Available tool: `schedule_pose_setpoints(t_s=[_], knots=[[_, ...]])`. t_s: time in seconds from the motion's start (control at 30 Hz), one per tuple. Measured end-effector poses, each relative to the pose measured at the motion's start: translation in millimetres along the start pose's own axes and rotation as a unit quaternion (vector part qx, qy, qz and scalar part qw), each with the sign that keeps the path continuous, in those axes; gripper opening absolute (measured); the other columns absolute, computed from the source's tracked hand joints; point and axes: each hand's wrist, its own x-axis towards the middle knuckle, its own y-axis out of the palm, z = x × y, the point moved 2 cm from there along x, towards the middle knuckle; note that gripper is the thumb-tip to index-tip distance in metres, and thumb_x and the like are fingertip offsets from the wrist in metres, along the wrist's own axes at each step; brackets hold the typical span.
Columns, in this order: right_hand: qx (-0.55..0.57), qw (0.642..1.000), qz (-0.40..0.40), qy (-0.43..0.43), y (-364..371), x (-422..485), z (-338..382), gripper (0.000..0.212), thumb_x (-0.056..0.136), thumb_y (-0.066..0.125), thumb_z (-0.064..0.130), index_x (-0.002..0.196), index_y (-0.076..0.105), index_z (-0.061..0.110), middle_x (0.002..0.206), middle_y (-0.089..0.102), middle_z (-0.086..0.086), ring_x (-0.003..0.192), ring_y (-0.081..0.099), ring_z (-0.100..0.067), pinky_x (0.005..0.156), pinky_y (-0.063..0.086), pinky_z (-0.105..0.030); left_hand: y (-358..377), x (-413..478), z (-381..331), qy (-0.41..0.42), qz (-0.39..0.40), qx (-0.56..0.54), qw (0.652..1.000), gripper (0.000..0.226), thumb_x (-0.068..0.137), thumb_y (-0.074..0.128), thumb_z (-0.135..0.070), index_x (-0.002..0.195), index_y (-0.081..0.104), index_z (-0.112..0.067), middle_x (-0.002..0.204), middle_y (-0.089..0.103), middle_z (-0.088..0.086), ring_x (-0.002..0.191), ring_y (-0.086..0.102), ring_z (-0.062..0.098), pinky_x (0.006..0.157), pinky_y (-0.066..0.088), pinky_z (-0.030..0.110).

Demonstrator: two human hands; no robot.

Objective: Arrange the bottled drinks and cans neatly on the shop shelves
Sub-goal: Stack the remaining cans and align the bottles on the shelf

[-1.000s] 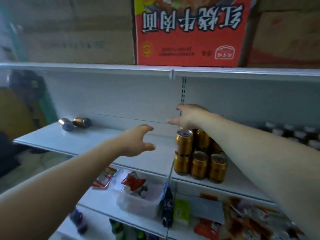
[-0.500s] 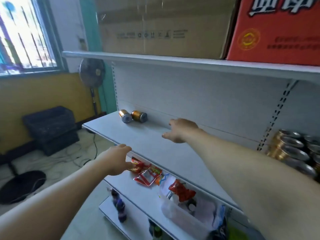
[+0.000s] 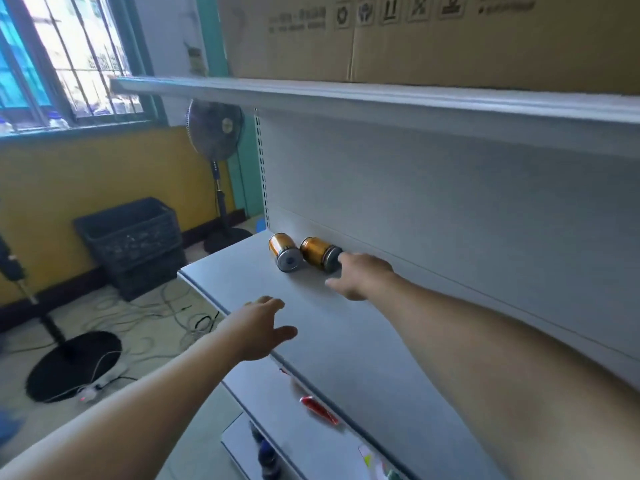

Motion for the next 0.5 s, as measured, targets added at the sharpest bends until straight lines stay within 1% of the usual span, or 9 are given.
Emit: schedule_pose_setpoints(t_s=[0.07,0.13,0.23,0.27,0.33,0.37,0.4,0.43,0.5], knots=[[0.009,1.0,0.003,0.008,9,26,8,0.063,0.085,0.052,0.057,0.135,0.044,0.021,0.129,0.055,-0.006,0.117,0.052,-0.029,0.08,0.039,-0.035,0,28,10,0.002,0.007,-0.01,1.0,0.066,0.088,0.055,-0.052,0.143,0.036,-0.021,0.147,0.039,0.001,0.128,0.044,0.024,0.106,0.037,0.037],[0.019,1.0,0.001,0.017,17,51,13,0.062,0.084,0.053,0.057,0.132,0.044,0.019,0.129,0.052,-0.007,0.119,0.049,-0.029,0.085,0.041,-0.036,0,56,21,0.004,0.013,-0.03,0.999,0.066,0.088,0.057,-0.049,0.143,0.036,-0.02,0.147,0.038,0.002,0.128,0.042,0.025,0.107,0.037,0.036],[0.031,0.999,-0.018,0.029,31,83,21,0.062,0.085,0.055,0.054,0.133,0.041,0.017,0.135,0.045,-0.008,0.124,0.042,-0.03,0.095,0.04,-0.039,-3,100,39,0.016,0.021,-0.059,0.998,0.07,0.089,0.058,-0.045,0.147,0.028,-0.019,0.149,0.034,0.006,0.131,0.039,0.027,0.107,0.035,0.037],[0.035,0.998,-0.021,0.038,37,97,25,0.067,0.085,0.056,0.052,0.139,0.035,0.018,0.142,0.038,-0.009,0.129,0.037,-0.031,0.099,0.038,-0.041,-4,120,48,0.025,0.024,-0.072,0.997,0.075,0.088,0.06,-0.044,0.148,0.023,-0.019,0.149,0.032,0.007,0.13,0.039,0.028,0.106,0.035,0.037],[0.037,0.998,0.018,0.04,48,105,25,0.088,0.085,0.061,0.049,0.152,0.01,0.027,0.159,0.01,-0.007,0.143,0.018,-0.031,0.109,0.031,-0.044,-5,142,55,0.031,0.013,-0.114,0.993,0.085,0.086,0.065,-0.039,0.15,0.013,-0.019,0.15,0.027,0.01,0.13,0.038,0.031,0.105,0.036,0.038],[0.034,0.997,0.043,0.048,54,110,28,0.097,0.083,0.064,0.048,0.153,-0.001,0.031,0.161,-0.002,-0.005,0.145,0.011,-0.031,0.112,0.027,-0.046,-6,155,59,0.042,0.009,-0.129,0.991,0.09,0.084,0.068,-0.037,0.151,0.01,-0.02,0.151,0.025,0.011,0.131,0.038,0.032,0.104,0.035,0.038],[0.027,0.996,0.054,0.058,61,114,33,0.103,0.082,0.067,0.046,0.153,-0.006,0.033,0.161,-0.005,-0.006,0.145,0.01,-0.033,0.113,0.027,-0.046,-8,169,65,0.054,0.007,-0.137,0.989,0.094,0.082,0.07,-0.036,0.151,0.008,-0.022,0.152,0.022,0.012,0.131,0.038,0.034,0.104,0.036,0.038],[0.018,0.996,0.048,0.071,66,117,37,0.104,0.081,0.068,0.045,0.153,-0.006,0.031,0.159,-0.001,-0.008,0.142,0.015,-0.035,0.111,0.029,-0.044,-9,182,69,0.066,0.005,-0.14,0.988,0.094,0.082,0.07,-0.036,0.151,0.007,-0.025,0.152,0.021,0.013,0.129,0.039,0.037,0.102,0.037,0.038],[0.005,0.994,-0.004,0.113,72,117,41,0.096,0.083,0.066,0.044,0.153,0.003,0.024,0.152,0.014,-0.011,0.133,0.027,-0.035,0.106,0.032,-0.042,-11,209,72,0.096,0.004,-0.159,0.983,0.084,0.084,0.065,-0.04,0.149,0.013,-0.032,0.149,0.02,0.014,0.123,0.043,0.041,0.094,0.04,0.035]])
